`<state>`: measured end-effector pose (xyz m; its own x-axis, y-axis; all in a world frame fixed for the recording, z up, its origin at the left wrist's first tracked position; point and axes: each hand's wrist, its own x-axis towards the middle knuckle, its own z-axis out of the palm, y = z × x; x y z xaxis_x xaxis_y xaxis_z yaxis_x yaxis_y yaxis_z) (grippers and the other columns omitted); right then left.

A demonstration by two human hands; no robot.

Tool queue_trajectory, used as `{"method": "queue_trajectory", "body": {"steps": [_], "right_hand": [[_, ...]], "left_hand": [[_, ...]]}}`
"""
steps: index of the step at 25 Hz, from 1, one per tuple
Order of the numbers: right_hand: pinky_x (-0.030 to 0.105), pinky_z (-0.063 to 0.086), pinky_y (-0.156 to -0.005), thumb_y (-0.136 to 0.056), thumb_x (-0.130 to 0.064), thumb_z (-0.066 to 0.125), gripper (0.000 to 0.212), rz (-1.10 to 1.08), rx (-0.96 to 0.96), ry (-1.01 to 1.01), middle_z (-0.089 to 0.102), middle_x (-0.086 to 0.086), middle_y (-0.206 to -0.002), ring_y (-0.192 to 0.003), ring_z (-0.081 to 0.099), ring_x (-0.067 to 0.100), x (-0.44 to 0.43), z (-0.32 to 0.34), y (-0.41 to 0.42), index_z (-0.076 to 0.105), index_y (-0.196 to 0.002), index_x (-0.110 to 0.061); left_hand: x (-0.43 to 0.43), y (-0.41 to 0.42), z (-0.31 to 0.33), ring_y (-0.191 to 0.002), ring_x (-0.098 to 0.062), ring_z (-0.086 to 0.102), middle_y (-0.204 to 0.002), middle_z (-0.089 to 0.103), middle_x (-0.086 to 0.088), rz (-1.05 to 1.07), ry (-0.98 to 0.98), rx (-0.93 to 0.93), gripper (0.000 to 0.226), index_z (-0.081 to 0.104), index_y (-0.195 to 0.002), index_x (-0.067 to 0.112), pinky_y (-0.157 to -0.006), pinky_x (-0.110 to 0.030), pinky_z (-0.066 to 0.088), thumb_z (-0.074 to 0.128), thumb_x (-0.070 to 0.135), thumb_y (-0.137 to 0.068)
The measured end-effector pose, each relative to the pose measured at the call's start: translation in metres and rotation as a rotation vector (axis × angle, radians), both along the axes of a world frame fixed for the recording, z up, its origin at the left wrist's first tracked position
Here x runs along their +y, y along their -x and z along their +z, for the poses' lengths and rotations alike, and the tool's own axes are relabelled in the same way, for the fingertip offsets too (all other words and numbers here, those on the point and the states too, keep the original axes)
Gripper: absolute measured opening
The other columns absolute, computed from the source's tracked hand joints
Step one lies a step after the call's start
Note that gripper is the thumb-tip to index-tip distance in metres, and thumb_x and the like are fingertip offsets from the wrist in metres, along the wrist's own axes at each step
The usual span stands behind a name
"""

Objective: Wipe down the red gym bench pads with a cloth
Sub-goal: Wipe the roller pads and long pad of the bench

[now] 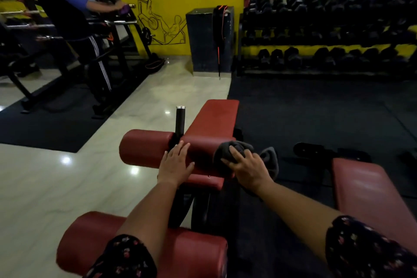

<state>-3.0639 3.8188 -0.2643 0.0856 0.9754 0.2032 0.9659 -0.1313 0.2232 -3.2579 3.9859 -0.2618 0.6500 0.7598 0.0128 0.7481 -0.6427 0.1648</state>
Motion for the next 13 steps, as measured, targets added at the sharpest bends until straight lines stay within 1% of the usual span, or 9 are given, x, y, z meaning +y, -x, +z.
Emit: {"method": "queue_trajectory", "body": {"steps": [1, 2, 4, 5, 7, 9, 10, 11, 13], "right_hand": [[0.037, 0.048, -0.053, -0.080, -0.027, 0.045, 0.044, 0.050, -0.025, 0.023, 0.060, 0.012, -0.129, -0.074, 0.059, 0.034, 0.006, -0.004, -0.007, 0.070, -0.115, -0.038], [0.037, 0.048, -0.053, -0.079, -0.030, 0.053, 0.042, 0.082, -0.036, 0.047, 0.059, 0.011, -0.130, -0.075, 0.059, 0.034, 0.011, -0.006, -0.014, 0.069, -0.117, -0.038], [0.038, 0.048, -0.052, -0.072, -0.037, 0.069, 0.047, 0.129, -0.029, 0.030, 0.059, 0.011, -0.129, -0.076, 0.060, 0.033, 0.024, -0.006, -0.025, 0.067, -0.119, -0.039], [0.037, 0.049, -0.052, -0.070, -0.041, 0.071, 0.050, 0.136, -0.010, 0.014, 0.059, 0.010, -0.128, -0.077, 0.060, 0.033, 0.030, -0.005, -0.030, 0.066, -0.119, -0.040], [0.039, 0.052, -0.051, -0.071, -0.046, 0.066, 0.050, 0.127, 0.045, 0.006, 0.058, 0.010, -0.129, -0.081, 0.061, 0.034, 0.036, -0.004, -0.034, 0.064, -0.121, -0.042], [0.041, 0.053, -0.054, -0.075, -0.048, 0.056, 0.049, 0.111, 0.116, -0.017, 0.055, 0.010, -0.131, -0.087, 0.062, 0.036, 0.043, -0.001, -0.035, 0.061, -0.124, -0.042], [0.042, 0.053, -0.058, -0.078, -0.048, 0.052, 0.049, 0.092, 0.170, -0.013, 0.053, 0.010, -0.133, -0.092, 0.060, 0.037, 0.048, 0.003, -0.034, 0.059, -0.127, -0.042], [0.042, 0.052, -0.064, -0.082, -0.048, 0.050, 0.050, 0.064, 0.236, 0.007, 0.049, 0.009, -0.136, -0.097, 0.057, 0.037, 0.053, 0.009, -0.033, 0.055, -0.131, -0.042], [0.040, 0.049, -0.072, -0.087, -0.049, 0.048, 0.050, -0.021, 0.384, 0.093, 0.045, 0.004, -0.133, -0.105, 0.052, 0.033, 0.065, 0.024, -0.032, 0.049, -0.136, -0.042]], "left_hand": [[0.005, -0.008, -0.001, -0.149, -0.018, 0.012, -0.163, 0.009, 0.002, 0.014, 0.019, -0.005, 0.068, 0.016, -0.155, 0.027, -0.121, -0.042, 0.009, 0.047, 0.039, -0.096], [0.009, -0.015, -0.003, -0.150, -0.017, 0.011, -0.164, 0.009, 0.002, 0.027, 0.042, -0.009, 0.066, 0.017, -0.155, 0.027, -0.121, -0.042, 0.007, 0.044, 0.035, -0.096], [0.018, -0.023, -0.008, -0.150, -0.015, 0.009, -0.164, 0.009, 0.003, 0.048, 0.072, -0.013, 0.063, 0.019, -0.154, 0.030, -0.122, -0.043, 0.004, 0.041, 0.030, -0.095], [0.022, -0.025, -0.010, -0.150, -0.015, 0.008, -0.164, 0.009, 0.004, 0.060, 0.079, -0.022, 0.062, 0.019, -0.154, 0.032, -0.121, -0.043, 0.003, 0.040, 0.029, -0.096], [0.028, -0.026, -0.015, -0.150, -0.016, 0.008, -0.164, 0.008, 0.004, 0.066, 0.066, -0.029, 0.060, 0.019, -0.154, 0.034, -0.121, -0.043, 0.003, 0.040, 0.035, -0.098], [0.030, -0.024, -0.020, -0.150, -0.017, 0.007, -0.164, 0.004, 0.005, 0.045, 0.047, -0.014, 0.065, 0.015, -0.154, 0.035, -0.121, -0.043, 0.005, 0.031, 0.054, -0.094], [0.030, -0.023, -0.023, -0.150, -0.016, 0.005, -0.164, 0.001, 0.006, 0.039, 0.044, -0.014, 0.071, 0.012, -0.155, 0.036, -0.121, -0.043, 0.006, 0.021, 0.063, -0.089], [0.030, -0.021, -0.027, -0.150, -0.016, 0.003, -0.164, -0.001, 0.008, 0.037, 0.041, -0.016, 0.076, 0.009, -0.154, 0.038, -0.121, -0.043, 0.008, 0.012, 0.067, -0.084], [0.029, -0.018, -0.033, -0.150, -0.014, 0.000, -0.163, -0.004, 0.010, 0.045, 0.040, -0.019, 0.077, 0.005, -0.154, 0.040, -0.121, -0.044, 0.010, 0.005, 0.067, -0.082]]}}
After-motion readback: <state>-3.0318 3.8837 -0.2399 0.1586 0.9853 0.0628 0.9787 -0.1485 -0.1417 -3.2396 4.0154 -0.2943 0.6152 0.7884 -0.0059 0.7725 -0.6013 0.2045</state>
